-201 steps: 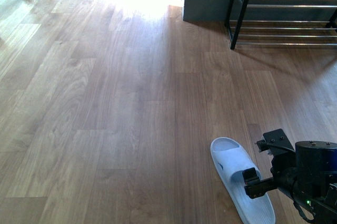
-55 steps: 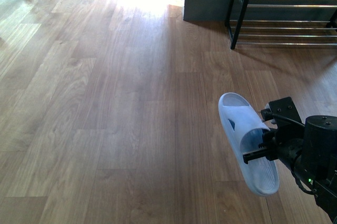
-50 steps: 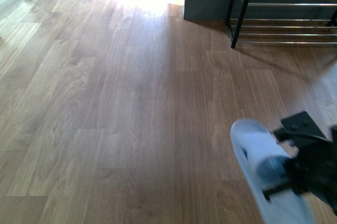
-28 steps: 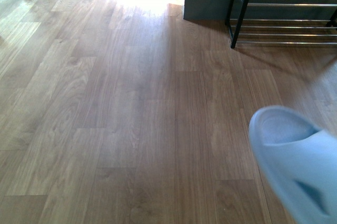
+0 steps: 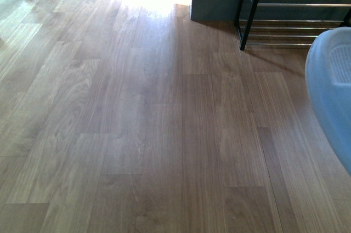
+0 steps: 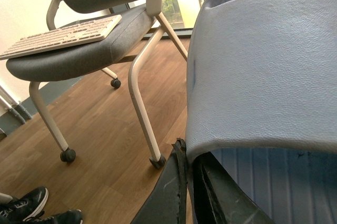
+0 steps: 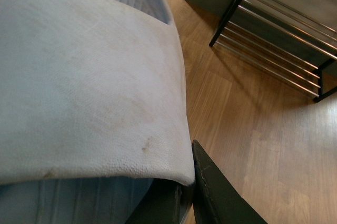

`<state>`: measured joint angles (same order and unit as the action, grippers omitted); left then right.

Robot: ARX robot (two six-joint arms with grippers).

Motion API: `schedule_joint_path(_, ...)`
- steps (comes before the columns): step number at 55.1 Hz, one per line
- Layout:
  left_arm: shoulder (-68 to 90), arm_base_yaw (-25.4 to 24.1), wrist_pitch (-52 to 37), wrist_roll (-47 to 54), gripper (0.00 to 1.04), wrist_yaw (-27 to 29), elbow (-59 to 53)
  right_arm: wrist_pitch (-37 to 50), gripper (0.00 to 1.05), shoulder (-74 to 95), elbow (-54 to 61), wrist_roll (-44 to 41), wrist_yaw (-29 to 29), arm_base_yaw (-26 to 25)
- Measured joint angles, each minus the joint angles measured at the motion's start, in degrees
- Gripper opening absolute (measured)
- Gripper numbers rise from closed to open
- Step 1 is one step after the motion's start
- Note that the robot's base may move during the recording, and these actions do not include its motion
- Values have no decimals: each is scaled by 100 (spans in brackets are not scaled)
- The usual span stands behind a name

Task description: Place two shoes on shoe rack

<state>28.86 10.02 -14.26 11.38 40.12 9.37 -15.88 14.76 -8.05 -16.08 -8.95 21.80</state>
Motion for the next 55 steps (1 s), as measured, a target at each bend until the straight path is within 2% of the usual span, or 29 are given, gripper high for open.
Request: schedule_joint_path(55,0,-2,0,0,2,-7,0,-9,2,-15,2,0,-4,0)
